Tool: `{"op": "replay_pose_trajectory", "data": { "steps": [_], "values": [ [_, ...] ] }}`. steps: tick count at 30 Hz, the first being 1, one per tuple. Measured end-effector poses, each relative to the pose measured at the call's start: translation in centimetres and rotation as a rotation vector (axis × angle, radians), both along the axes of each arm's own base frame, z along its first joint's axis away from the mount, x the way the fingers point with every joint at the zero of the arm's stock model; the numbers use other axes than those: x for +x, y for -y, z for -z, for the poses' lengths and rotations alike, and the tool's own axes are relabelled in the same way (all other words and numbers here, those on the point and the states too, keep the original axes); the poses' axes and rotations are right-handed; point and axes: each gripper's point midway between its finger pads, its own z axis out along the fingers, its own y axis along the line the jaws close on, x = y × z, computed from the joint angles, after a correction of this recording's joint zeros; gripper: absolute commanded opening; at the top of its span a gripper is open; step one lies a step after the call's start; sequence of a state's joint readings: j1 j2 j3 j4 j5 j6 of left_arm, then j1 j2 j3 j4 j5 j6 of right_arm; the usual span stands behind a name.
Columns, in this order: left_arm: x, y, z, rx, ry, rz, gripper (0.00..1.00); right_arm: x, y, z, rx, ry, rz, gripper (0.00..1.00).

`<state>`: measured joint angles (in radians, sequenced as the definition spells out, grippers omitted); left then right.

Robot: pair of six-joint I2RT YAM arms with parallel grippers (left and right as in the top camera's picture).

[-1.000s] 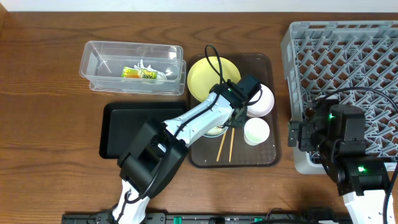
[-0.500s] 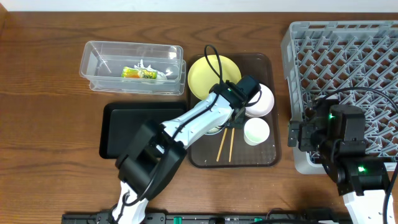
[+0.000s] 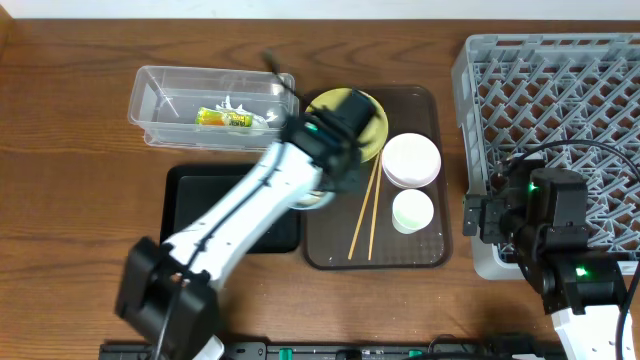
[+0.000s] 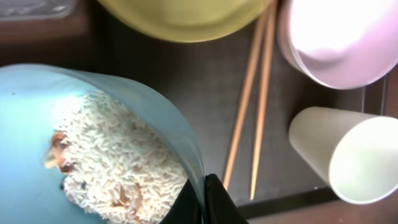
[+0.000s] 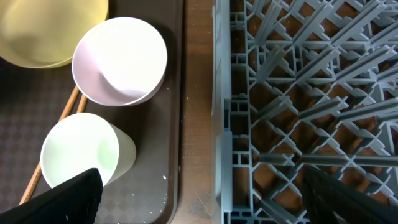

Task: Sort waste into correct bins and load items into the dishwasher rack
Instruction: 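Carry the blue bowl over the black tray and tip out the rice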

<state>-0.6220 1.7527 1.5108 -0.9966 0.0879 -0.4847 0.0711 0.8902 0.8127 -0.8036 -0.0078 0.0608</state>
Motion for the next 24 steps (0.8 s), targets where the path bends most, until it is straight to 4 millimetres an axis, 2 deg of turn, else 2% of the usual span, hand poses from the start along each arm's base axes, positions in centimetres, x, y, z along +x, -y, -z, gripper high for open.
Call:
{"op": "replay_pose_trajectory", "data": {
  "steps": [4,8,15,24],
  "values": [
    [1.2,-2.8,-0.1,-0.099,-0.079,-0.055,0.06,0.0,0.0,0.0,0.0,0.0,0.0,0.99],
    [1.7,-6.0,0.9,-0.239,-0.174,-0.1,0.06,0.0,0.0,0.0,0.0,0.0,0.0,0.99],
    [0.6,-10.4,2.2,-0.551,-0.278,-0.141,0.06,0.0,0.0,0.0,0.0,0.0,0.0,0.99],
    [-0.4,-13.9,1.3,-0.977,-0.244,-0.232,0.06,0.0,0.0,0.0,0.0,0.0,0.0,0.99]
  ]
}}
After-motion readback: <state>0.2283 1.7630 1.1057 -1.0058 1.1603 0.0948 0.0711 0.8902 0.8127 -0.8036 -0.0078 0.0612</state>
